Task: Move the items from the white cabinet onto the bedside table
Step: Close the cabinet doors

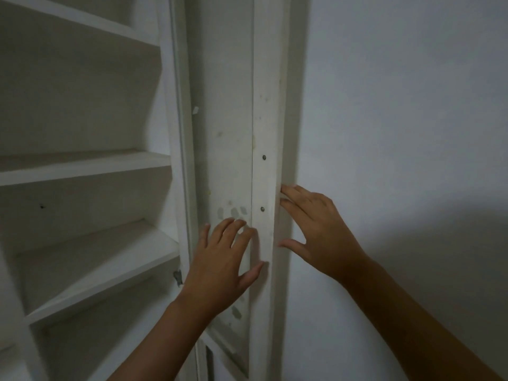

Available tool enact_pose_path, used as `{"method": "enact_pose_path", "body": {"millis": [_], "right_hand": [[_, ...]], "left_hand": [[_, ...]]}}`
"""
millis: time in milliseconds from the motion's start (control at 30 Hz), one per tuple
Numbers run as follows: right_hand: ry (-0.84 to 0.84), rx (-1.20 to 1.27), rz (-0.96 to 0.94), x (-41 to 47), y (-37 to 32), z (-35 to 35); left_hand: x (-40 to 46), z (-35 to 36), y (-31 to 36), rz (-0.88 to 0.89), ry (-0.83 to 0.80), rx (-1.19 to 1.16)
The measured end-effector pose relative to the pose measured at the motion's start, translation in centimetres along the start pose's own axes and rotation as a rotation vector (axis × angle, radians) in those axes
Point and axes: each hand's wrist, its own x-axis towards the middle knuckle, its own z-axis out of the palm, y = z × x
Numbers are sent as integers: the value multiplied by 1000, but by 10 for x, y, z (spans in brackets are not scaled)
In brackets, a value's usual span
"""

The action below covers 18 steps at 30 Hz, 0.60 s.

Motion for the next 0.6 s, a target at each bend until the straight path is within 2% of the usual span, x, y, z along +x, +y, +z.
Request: {"method": "enact_pose_path", "body": {"millis": [600], "right_hand": [[3,31,-2,16,-96,-23]], "left_hand": [[-55,-52,-38,22,58,-84]]}}
